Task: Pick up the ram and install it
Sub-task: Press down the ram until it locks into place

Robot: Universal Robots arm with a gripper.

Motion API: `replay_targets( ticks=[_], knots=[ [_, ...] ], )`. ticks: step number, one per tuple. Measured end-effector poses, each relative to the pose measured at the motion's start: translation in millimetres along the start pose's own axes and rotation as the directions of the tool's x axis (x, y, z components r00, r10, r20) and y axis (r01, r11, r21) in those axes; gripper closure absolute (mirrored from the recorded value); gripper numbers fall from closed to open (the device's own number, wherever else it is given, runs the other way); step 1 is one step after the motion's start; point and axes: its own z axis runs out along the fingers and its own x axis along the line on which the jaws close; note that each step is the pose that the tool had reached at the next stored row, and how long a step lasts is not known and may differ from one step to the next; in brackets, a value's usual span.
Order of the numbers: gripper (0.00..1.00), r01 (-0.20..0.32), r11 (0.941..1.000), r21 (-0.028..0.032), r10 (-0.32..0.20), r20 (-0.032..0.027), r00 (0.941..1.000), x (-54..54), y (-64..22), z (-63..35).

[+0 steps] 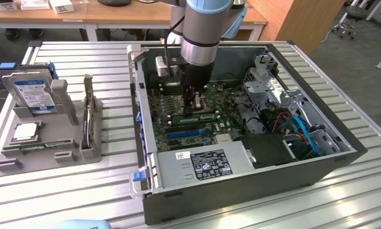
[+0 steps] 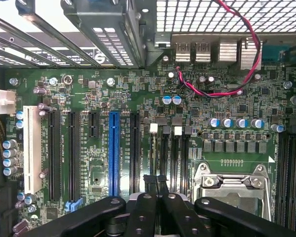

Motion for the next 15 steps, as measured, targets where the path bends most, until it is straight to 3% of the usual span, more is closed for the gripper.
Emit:
replay_targets(
  ticks=[15],
  knots=[
    [0.9,0.0,1.0,0.0002,0.0,-0.0001,1.0,-0.1,0.0,2.4]
  ],
)
